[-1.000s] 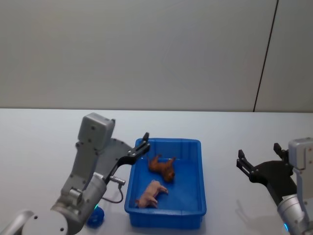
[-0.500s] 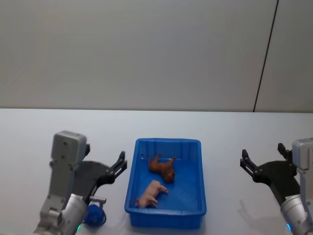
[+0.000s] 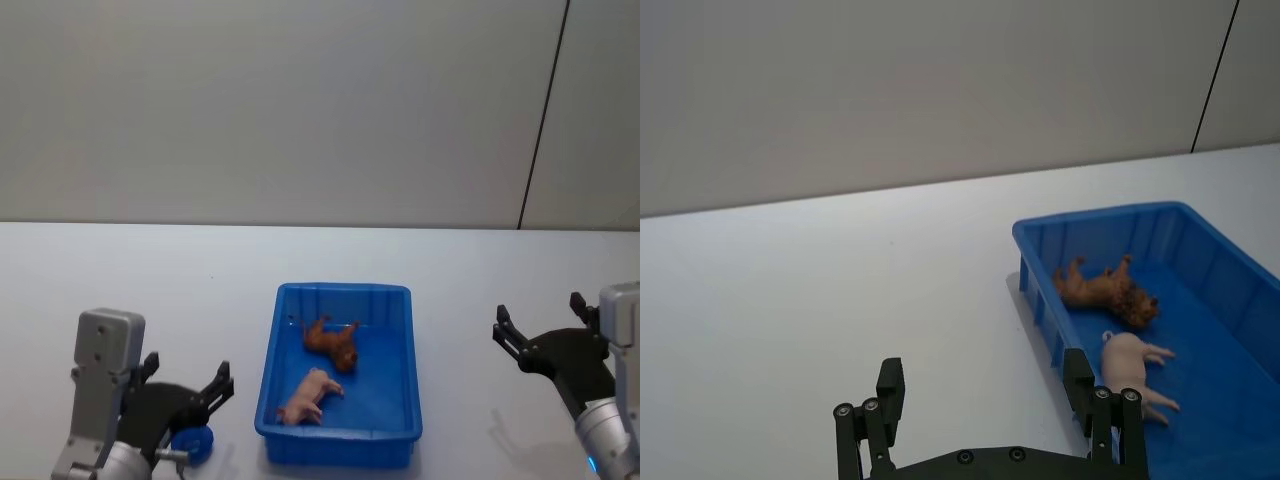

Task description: Pick up the two dolls from the table and place them into the box.

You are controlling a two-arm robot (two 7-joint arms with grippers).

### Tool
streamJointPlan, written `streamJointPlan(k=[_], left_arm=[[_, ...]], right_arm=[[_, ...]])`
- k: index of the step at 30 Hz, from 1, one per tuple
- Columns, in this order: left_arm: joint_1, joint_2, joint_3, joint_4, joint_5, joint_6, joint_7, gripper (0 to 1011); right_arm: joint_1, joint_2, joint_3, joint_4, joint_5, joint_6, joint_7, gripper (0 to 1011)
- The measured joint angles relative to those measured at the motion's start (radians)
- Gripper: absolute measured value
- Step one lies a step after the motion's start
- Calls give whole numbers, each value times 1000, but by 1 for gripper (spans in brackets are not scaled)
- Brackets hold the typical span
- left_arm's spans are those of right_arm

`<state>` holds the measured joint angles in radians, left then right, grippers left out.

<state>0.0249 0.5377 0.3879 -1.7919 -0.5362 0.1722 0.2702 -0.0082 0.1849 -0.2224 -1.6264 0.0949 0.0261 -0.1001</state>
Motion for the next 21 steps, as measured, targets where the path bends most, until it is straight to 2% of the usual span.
streamJointPlan(k=[9, 21], left_arm=[[30, 26, -11, 8, -40, 36, -33, 1001], [33, 33, -20, 57, -53, 60, -89, 1001]], right_arm=[[-1, 1, 1, 0, 0, 0, -1, 1001], [-1, 1, 1, 0, 0, 0, -2, 1001]])
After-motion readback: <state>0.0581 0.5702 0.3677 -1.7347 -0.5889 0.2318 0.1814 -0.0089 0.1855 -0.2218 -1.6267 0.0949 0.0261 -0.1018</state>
